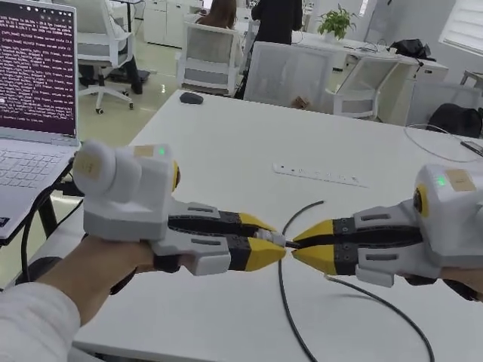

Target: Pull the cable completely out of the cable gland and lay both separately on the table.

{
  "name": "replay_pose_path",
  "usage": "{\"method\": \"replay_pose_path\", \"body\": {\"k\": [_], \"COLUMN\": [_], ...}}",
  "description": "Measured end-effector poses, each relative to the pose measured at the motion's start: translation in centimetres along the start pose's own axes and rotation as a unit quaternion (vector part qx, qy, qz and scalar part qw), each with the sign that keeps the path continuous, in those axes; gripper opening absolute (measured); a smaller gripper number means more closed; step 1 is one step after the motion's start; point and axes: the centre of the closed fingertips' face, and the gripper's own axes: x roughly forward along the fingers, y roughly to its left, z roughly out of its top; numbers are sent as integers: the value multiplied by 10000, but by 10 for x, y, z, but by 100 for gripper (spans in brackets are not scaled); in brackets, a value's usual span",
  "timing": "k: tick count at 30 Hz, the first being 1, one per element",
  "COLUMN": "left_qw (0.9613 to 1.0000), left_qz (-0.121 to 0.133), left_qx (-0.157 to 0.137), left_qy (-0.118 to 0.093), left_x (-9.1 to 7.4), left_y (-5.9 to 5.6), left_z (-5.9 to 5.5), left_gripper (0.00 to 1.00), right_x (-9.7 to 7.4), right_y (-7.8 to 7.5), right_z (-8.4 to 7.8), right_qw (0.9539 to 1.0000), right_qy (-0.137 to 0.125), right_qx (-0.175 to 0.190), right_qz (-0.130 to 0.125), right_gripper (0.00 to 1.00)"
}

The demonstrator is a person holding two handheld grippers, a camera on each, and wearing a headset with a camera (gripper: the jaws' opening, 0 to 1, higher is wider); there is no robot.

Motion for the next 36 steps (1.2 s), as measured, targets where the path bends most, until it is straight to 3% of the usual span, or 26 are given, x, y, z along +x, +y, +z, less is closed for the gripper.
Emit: {"method": "replay_pose_path", "body": {"k": [11, 26, 32, 36], "left_qw": [9999, 10000, 9999, 10000], "left_qz": [142, 58, 48, -1], "left_qx": [-50, 30, 74, 59], "left_qy": [-86, -27, 81, 74], "left_x": [-4, -1, 1, 1], "left_y": [6, 1, 1, -1], "left_z": [3, 2, -3, -3], "left_gripper": [17, 17, 17, 17], "right_x": [-26, -23, -23, -17], "right_y": [-12, -7, -15, -14], "right_z": [-25, -32, -28, -15], "right_qw": [9980, 9978, 9971, 9981], "right_qy": [77, 299, 337, 201], "right_qx": [440, 463, 415, 324], "right_qz": [-440, -372, -541, -494], "right_gripper": [6, 7, 15, 20]}}
